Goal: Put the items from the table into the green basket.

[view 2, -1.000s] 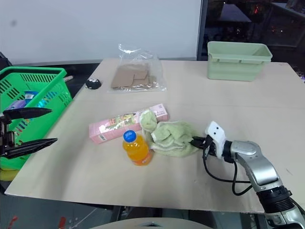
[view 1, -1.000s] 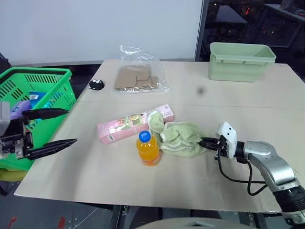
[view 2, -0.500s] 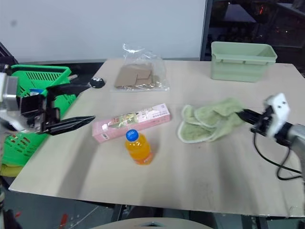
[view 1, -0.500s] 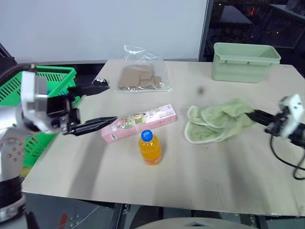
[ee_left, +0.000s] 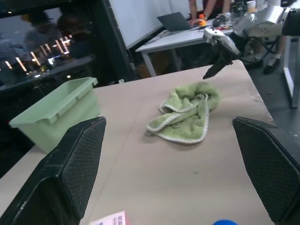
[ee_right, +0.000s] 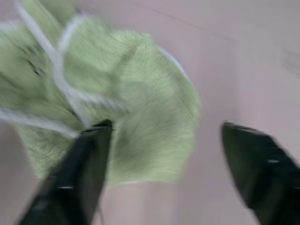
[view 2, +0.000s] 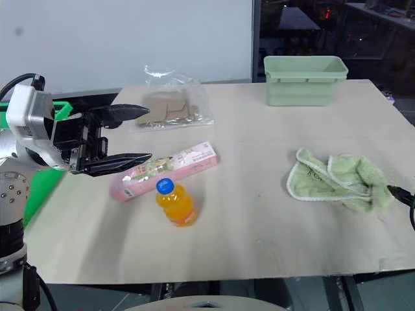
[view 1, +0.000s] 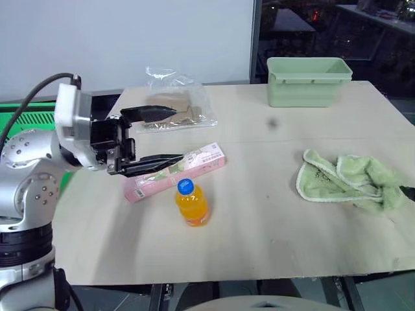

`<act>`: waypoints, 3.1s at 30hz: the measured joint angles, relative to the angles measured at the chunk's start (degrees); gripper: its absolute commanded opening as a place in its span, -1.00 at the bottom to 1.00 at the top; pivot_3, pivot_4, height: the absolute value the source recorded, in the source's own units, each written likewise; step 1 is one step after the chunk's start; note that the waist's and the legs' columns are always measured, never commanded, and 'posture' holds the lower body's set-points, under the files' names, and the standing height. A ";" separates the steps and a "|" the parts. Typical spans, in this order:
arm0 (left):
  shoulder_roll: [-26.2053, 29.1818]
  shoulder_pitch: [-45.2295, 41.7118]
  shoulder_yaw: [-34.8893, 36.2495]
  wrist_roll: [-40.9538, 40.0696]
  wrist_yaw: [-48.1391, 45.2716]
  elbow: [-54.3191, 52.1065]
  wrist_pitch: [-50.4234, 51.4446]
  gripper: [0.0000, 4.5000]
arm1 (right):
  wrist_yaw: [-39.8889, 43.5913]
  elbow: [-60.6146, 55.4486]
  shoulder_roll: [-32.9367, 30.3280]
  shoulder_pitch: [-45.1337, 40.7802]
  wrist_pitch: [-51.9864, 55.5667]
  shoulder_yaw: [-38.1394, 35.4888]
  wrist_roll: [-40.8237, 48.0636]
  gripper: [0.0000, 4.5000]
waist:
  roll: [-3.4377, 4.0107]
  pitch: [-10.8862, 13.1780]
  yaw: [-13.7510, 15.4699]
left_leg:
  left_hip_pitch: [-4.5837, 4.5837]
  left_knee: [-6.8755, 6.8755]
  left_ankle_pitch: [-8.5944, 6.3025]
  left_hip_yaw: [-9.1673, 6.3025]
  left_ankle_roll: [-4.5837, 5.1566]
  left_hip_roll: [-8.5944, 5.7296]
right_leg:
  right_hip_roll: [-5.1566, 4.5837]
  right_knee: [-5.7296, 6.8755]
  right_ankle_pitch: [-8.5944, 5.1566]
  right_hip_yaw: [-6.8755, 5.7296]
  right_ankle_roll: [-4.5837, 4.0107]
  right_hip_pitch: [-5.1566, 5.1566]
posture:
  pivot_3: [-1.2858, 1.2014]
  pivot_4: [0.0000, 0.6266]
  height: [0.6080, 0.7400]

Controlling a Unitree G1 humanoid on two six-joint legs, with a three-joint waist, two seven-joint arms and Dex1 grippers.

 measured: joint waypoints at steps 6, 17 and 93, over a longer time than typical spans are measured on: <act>0.29 -0.87 -1.81 1.14 2.39 -0.38 1.42 1.00 | -0.01 -5.58 0.40 -11.69 3.60 -6.29 9.85 0.98 | 0.01 0.02 -1.95 | 0.06 0.18 0.00 -0.02 0.00 0.13 | 0.12 0.09 0.04 0.19 0.42 0.04 | -0.14 -1.00 1.00; 1.81 4.15 -3.24 4.86 2.95 0.29 2.40 1.00 | 2.73 -36.11 17.25 2.84 10.14 10.39 24.52 0.98 | 0.10 0.08 -0.49 | -0.19 0.18 -0.18 -0.34 -0.06 0.59 | 0.58 0.06 0.16 0.04 0.18 -0.14 | -0.14 -1.00 1.00; -0.11 -9.53 10.49 36.00 51.99 38.09 -13.96 0.18 | 14.53 -24.20 19.65 -31.26 3.28 27.27 28.37 1.00 | -0.70 0.34 3.69 | -0.17 0.21 -0.25 -0.31 -0.17 0.82 | 0.72 0.08 0.40 -0.29 0.06 -0.26 | 0.04 -1.00 1.00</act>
